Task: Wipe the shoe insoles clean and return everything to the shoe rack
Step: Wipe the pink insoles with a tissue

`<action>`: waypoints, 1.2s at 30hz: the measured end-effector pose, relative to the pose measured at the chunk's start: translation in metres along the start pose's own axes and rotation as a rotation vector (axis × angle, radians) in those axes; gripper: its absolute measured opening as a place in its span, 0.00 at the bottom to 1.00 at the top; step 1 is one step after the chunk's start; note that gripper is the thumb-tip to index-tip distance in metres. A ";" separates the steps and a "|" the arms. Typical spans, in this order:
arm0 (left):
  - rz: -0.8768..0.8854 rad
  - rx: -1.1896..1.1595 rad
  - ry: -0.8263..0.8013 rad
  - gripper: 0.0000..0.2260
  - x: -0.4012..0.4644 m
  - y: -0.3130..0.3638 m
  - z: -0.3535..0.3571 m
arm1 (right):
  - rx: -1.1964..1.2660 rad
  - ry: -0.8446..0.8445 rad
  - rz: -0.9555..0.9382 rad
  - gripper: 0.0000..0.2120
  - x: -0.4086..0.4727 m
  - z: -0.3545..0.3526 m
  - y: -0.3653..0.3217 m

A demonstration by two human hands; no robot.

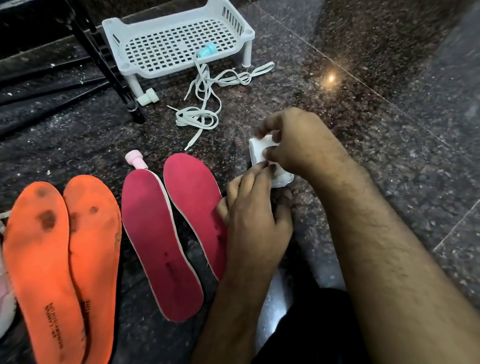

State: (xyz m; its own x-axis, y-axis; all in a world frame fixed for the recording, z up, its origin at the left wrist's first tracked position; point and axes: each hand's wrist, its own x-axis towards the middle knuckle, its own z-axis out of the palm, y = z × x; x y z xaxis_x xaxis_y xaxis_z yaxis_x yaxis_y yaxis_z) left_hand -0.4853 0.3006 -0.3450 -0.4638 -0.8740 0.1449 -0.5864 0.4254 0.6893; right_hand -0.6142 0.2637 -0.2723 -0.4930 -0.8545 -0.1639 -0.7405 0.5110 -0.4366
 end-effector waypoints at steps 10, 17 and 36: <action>0.044 0.096 -0.079 0.20 -0.002 -0.003 -0.004 | 0.013 -0.027 0.127 0.14 0.008 0.016 0.006; 0.026 -0.143 0.070 0.14 0.006 -0.005 -0.013 | 0.071 0.036 0.095 0.10 -0.003 -0.008 0.002; -0.410 -0.995 0.000 0.25 0.028 -0.034 -0.035 | 0.010 -0.193 0.178 0.27 -0.003 0.009 -0.012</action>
State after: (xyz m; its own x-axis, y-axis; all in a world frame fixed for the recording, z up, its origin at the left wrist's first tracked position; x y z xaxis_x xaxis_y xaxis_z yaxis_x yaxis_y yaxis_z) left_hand -0.4554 0.2539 -0.3395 -0.3550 -0.9065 -0.2284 0.1069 -0.2821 0.9534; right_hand -0.5994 0.2596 -0.2745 -0.5183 -0.7537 -0.4041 -0.6450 0.6548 -0.3940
